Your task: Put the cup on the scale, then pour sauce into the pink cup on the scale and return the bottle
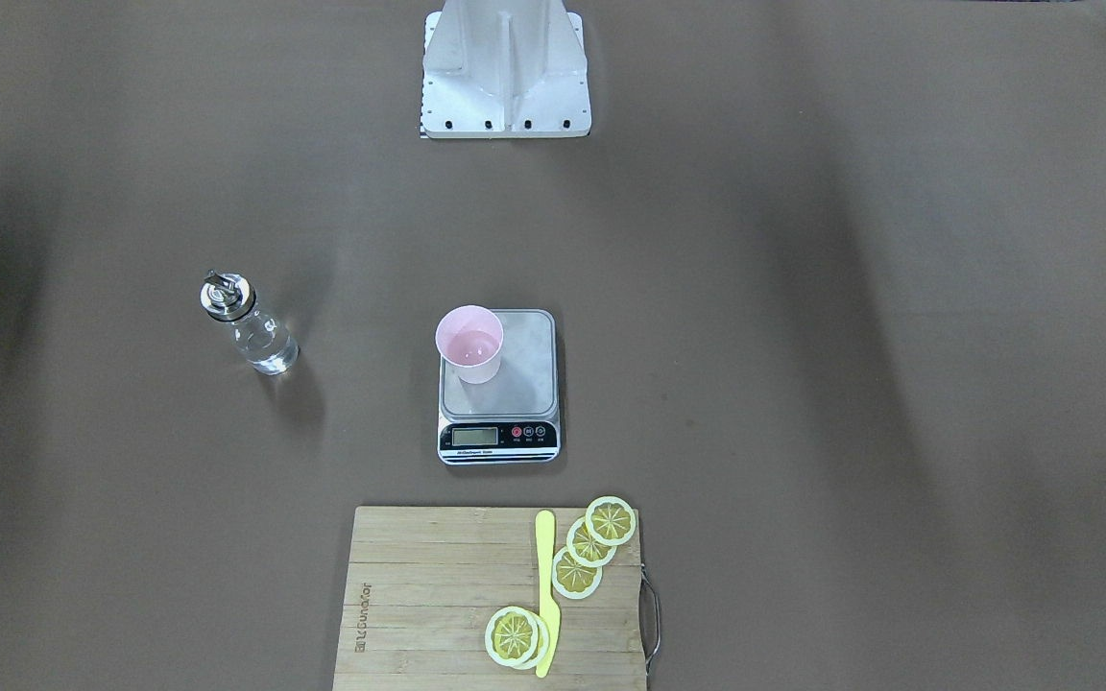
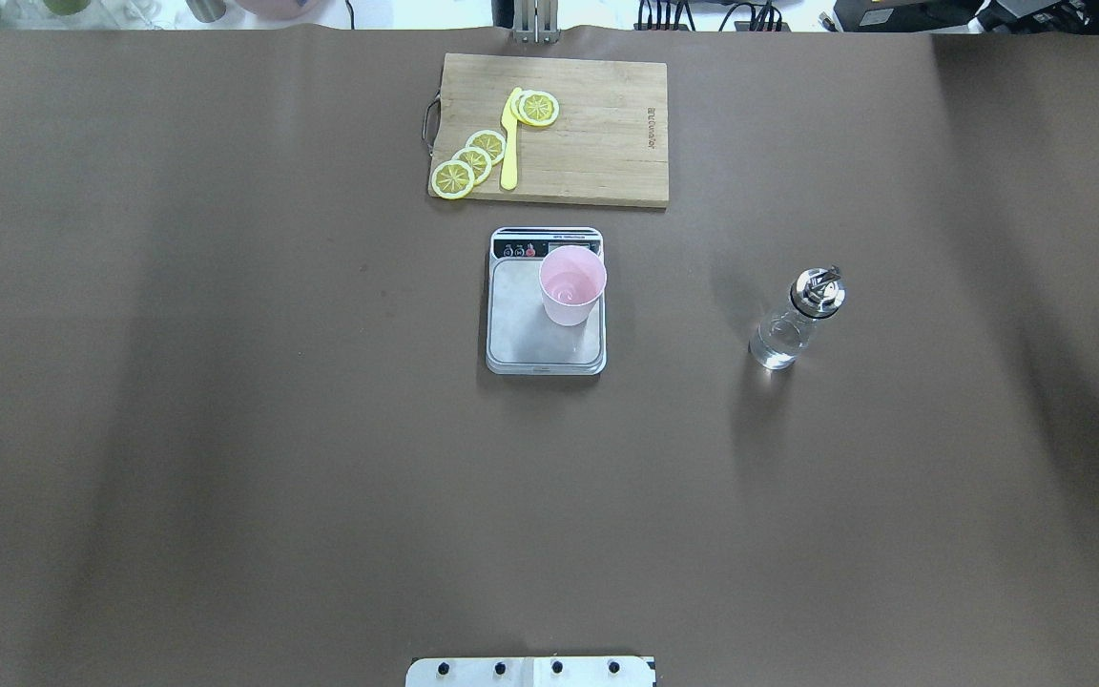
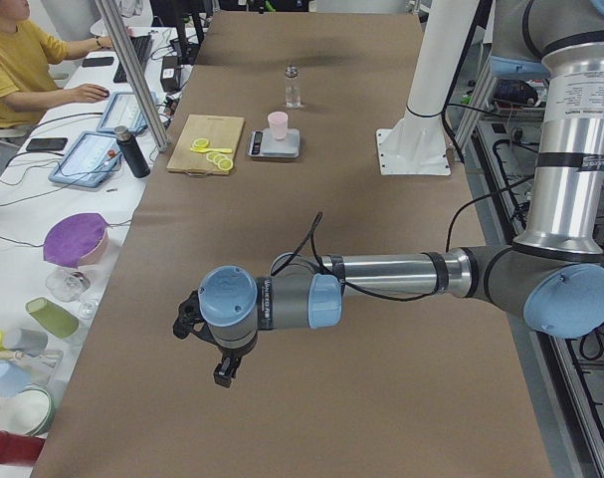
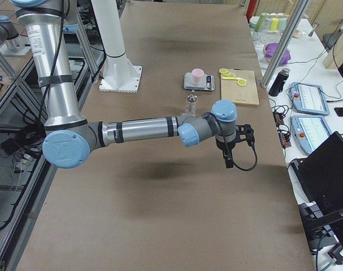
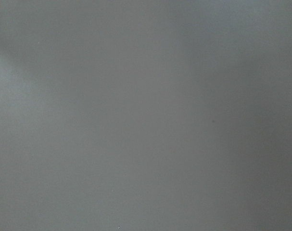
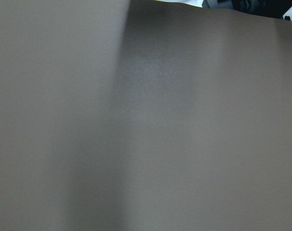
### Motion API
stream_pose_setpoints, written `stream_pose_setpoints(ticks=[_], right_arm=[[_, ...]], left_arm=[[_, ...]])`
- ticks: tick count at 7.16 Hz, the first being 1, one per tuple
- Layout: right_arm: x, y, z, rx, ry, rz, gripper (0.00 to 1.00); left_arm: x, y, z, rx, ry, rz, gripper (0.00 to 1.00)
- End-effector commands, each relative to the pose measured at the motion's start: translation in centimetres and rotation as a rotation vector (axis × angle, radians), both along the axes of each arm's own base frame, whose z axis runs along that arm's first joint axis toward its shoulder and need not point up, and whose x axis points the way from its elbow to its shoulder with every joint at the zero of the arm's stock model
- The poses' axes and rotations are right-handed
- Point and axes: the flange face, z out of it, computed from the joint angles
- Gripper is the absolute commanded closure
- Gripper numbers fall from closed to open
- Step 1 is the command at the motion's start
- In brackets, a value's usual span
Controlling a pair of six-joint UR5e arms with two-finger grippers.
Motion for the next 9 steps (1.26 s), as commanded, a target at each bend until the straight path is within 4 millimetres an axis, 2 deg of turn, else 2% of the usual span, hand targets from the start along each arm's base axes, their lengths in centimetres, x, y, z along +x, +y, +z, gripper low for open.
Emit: stream_pose_setpoints(ticks=[1, 3, 5, 9], right_arm=[[1.7, 0.2, 0.3, -0.128, -0.036, -0.014, 0.00], [3.5, 1.2, 1.1, -0.095, -0.060, -0.052, 0.00], [3.6, 1.7, 1.1, -0.093, -0.100, -0.058, 0.00], [3.9, 2.7, 2.3, -0.109, -0.086, -0.053, 0.00]], left_arm=[[-0.9, 2.2, 0.7, -0.038, 0.010, -0.060, 0.00], [-1.0, 1.3, -0.9, -0.081, 0.015, -0.127, 0.00], [-1.2, 0.2, -3.5, -0.034, 0.007, -0.128, 0.00], [-1.2, 0.1, -3.6, -0.034, 0.003, -0.126, 0.00]])
